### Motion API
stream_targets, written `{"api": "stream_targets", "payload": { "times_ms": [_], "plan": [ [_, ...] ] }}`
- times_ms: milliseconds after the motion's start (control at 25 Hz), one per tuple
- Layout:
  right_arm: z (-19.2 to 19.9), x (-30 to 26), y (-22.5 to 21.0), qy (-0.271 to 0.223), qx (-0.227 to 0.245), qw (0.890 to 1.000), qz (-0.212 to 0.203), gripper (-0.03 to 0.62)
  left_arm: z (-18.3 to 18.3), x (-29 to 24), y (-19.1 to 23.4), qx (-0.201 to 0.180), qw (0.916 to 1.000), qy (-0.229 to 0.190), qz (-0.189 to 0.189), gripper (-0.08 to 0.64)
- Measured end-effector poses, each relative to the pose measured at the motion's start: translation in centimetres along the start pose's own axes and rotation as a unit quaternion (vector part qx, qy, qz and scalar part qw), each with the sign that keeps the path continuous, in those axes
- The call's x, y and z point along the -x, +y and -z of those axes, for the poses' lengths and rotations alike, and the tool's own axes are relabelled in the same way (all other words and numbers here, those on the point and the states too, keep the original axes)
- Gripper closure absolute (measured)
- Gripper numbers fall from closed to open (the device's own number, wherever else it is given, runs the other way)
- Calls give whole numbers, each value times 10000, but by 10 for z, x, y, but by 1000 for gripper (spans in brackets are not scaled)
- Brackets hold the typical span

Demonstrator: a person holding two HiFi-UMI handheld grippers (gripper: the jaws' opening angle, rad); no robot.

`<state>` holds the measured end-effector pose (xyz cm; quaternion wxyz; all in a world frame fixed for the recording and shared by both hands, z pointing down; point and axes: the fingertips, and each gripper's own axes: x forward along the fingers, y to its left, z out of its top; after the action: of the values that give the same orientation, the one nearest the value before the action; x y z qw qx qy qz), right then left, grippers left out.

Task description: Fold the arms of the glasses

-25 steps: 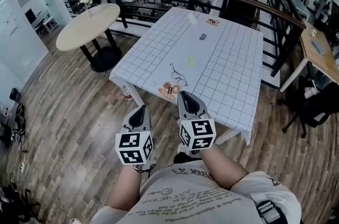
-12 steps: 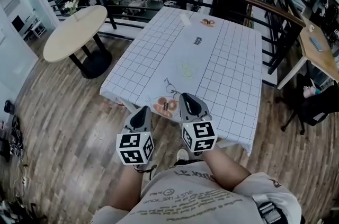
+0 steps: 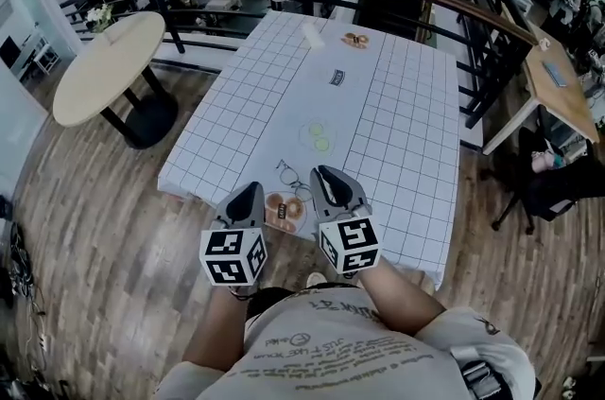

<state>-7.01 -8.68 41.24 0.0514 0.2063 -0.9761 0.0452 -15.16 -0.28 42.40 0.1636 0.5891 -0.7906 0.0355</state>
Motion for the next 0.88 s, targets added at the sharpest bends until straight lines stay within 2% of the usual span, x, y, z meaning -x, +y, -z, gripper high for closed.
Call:
{"api": "stream_targets", "payload": {
  "times_ms": [160,240,400,720,880],
  "plan": [
    [-7,-32,-66,51,-64,9999,83,552,-23,-76,-17,-44,9998,130,118,548],
    [-3,-34,-82,102,-145,9997,183,550,-28,-90,-22,-73,9997,71,211,548],
    [1,-25,-96,85,-233,9984,502,531,-39,-103,-26,-285,9984,-91,479,548],
    [17,-22,-125,149,-340,9876,1523,520,-44,-148,-11,-482,9909,145,1248,548],
    [48,-13,-125,505,-355,9796,1913,502,-43,-164,0,-638,9837,321,1650,548]
  ]
}}
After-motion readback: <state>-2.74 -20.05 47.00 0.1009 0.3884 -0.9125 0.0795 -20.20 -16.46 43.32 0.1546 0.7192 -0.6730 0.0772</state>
